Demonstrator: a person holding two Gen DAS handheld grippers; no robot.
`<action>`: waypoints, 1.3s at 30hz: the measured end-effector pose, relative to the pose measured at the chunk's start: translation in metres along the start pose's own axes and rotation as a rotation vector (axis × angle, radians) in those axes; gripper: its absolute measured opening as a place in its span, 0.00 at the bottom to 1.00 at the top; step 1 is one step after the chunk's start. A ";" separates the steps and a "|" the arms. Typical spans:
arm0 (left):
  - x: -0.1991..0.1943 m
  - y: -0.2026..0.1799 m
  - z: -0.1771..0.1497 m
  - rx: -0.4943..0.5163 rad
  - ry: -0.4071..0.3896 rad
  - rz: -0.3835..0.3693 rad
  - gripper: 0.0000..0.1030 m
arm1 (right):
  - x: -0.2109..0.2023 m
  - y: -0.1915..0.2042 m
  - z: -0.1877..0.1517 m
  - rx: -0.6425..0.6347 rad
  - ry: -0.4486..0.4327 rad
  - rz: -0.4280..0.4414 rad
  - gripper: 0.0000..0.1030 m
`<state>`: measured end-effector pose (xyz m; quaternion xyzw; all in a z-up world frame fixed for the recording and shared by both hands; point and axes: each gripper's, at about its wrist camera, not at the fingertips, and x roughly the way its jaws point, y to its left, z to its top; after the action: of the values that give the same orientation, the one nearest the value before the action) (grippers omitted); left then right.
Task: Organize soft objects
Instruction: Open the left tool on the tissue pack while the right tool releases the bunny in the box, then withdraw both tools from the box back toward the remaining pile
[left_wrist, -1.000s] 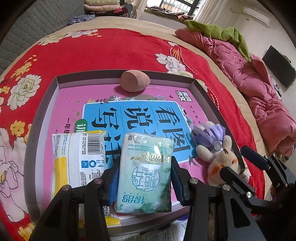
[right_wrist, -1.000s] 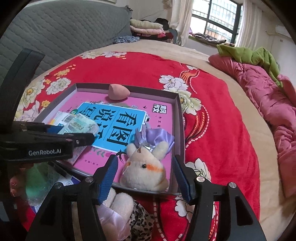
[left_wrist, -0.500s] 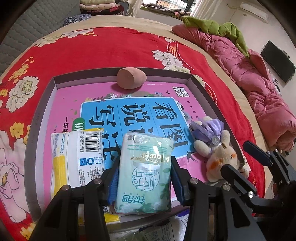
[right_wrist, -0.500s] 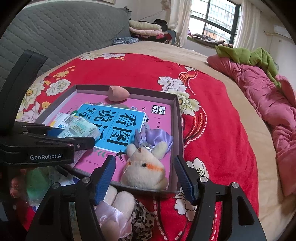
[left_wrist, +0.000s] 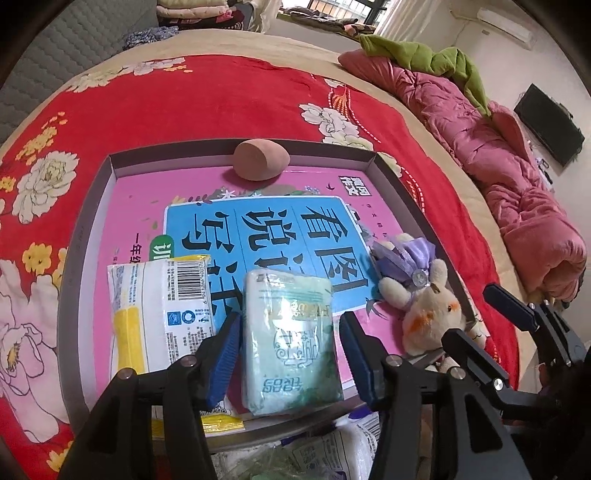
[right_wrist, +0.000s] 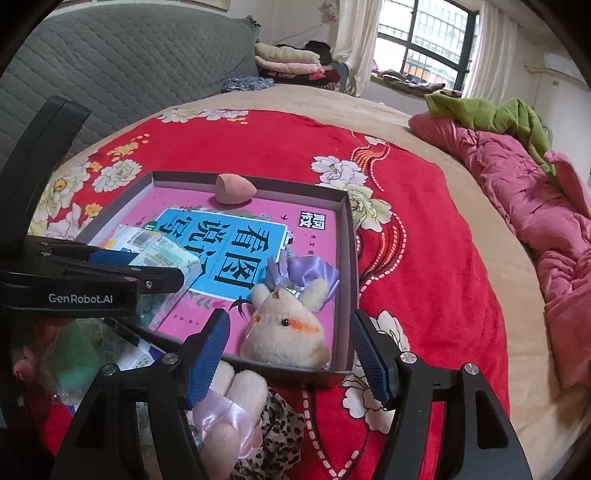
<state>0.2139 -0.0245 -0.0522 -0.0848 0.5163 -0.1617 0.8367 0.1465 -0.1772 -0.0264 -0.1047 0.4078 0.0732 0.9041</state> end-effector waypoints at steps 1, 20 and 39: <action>-0.001 0.001 0.000 -0.003 -0.001 -0.003 0.53 | -0.001 0.000 0.000 0.002 -0.001 0.000 0.67; -0.034 0.010 -0.002 0.005 -0.082 0.046 0.56 | -0.011 -0.005 -0.001 0.038 -0.013 -0.014 0.71; -0.086 0.025 -0.021 -0.059 -0.165 0.073 0.57 | -0.038 -0.002 -0.001 0.040 -0.079 -0.027 0.72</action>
<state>0.1640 0.0303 0.0022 -0.1038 0.4529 -0.1084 0.8789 0.1211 -0.1808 0.0016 -0.0892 0.3719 0.0567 0.9222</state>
